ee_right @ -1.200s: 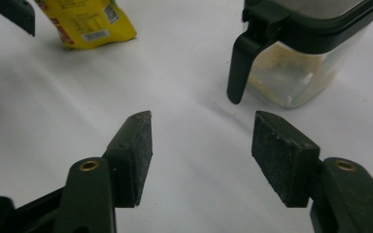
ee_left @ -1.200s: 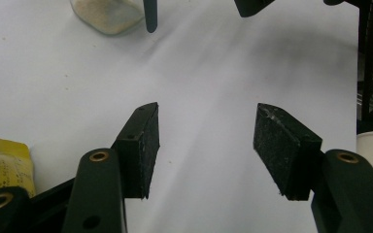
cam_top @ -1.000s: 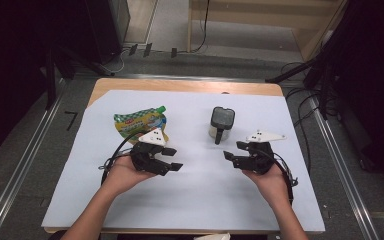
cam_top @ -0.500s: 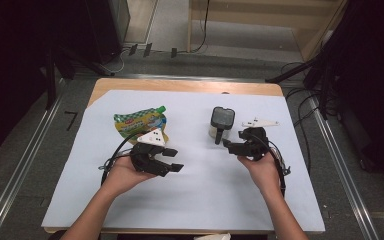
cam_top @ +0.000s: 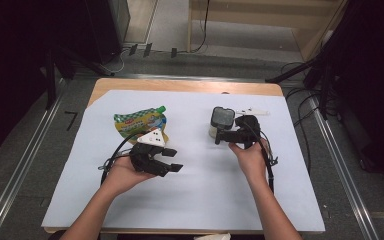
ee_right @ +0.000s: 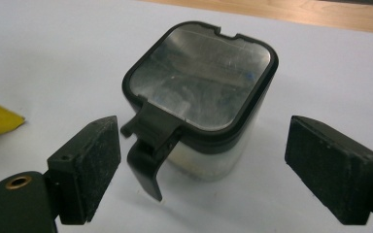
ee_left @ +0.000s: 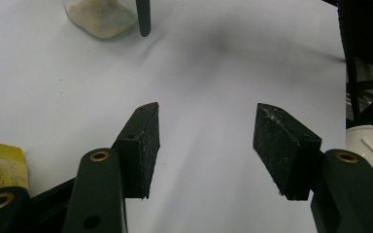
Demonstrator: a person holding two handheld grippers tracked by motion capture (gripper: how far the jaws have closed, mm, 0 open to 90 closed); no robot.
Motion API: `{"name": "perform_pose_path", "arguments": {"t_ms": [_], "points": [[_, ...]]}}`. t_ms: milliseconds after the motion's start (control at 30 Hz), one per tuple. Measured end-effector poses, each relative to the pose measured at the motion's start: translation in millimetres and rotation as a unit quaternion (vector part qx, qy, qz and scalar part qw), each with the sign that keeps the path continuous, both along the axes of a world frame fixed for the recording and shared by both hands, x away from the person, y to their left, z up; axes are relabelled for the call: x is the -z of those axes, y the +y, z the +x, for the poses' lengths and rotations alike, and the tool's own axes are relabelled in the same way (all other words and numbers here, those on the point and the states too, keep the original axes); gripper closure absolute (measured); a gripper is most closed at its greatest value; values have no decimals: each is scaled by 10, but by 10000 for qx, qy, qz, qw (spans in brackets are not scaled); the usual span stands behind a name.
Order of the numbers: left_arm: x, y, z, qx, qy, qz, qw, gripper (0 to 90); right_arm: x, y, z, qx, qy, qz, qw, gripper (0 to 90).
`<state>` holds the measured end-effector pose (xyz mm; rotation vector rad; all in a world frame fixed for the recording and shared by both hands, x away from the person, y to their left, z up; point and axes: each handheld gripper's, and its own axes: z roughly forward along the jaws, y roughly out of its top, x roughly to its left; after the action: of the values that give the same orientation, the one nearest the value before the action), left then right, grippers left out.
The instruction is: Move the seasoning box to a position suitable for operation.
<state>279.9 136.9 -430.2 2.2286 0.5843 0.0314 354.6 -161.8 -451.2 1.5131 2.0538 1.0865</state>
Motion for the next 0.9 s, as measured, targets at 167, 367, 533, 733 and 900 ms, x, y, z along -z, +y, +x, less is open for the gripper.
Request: {"name": "perform_pose_path", "arguments": {"t_ms": [167, 367, 533, 733, 900], "points": [[3, -8, -6, 21, -18, 46, 10000, 435, 1, 99, 92, 221, -128, 66, 9997, 108], [7, -8, -2, 33, -5, 56, 10000, 435, 70, 240, 198, 433, -103, 46, 9990, 82], [14, -8, -2, 30, 1, 69, 10000, 435, 169, 362, 281, 729, -207, -201, 9969, 43], [29, -28, -4, 73, 18, 137, 9999, 435, 274, 461, 323, 1210, -403, -159, 9917, 53], [26, -16, 1, 56, 28, 115, 9999, 435, 354, 537, 343, 1488, -471, -245, 9874, 59]]}}
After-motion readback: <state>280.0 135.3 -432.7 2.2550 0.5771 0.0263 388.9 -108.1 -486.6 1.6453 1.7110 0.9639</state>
